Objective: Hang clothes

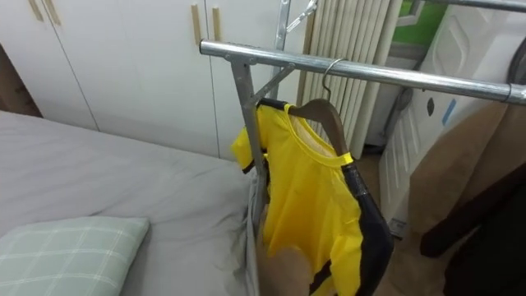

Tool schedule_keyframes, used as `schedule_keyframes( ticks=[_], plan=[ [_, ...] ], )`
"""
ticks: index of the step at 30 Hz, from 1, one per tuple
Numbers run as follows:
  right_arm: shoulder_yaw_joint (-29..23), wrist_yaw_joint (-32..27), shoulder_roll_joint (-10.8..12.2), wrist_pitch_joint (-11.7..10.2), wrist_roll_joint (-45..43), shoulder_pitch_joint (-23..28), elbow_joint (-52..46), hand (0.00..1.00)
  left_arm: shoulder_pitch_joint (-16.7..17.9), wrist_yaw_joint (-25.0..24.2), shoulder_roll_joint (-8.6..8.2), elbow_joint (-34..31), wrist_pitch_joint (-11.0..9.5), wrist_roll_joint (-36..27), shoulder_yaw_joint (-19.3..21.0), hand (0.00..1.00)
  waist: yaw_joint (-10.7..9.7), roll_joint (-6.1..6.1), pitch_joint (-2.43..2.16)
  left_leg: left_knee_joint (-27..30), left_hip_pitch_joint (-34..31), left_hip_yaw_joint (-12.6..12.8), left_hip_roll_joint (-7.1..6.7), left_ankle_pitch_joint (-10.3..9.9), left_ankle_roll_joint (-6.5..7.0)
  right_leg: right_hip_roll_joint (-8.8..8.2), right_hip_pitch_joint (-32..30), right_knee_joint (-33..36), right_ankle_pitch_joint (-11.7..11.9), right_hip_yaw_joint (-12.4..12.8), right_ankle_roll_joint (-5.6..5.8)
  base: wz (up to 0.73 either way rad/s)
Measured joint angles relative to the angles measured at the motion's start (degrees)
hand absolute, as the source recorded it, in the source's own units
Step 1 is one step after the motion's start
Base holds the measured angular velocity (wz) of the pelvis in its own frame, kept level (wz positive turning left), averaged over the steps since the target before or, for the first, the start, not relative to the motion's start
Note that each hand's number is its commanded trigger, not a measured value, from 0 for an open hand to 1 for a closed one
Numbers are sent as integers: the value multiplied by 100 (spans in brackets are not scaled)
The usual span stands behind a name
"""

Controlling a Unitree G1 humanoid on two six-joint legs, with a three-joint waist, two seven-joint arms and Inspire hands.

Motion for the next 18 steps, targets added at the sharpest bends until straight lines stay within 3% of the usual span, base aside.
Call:
schedule_keyframes(
  ticks=[10,14,18],
  plan=[
    [331,796,230,-92,399,-9,1035,0,-42,-130,-12,207,-48,-74,-149,0,-75,51,6,20,8,-30,0,0,-10,0,45,-84,-3,-24,-13,0],
    [415,1102,425,-120,418,1,1306,0,-50,-372,-51,304,-137,-710,-164,0,-73,105,-19,17,-10,6,3,0,-10,9,-5,-66,13,1,-32,-6],
    [568,1328,459,-117,418,-22,1706,0,-54,-628,-117,333,-215,-1066,-378,0,-75,126,-24,-7,-9,6,-5,0,-10,15,-17,-62,13,21,-32,0]
  ],
)
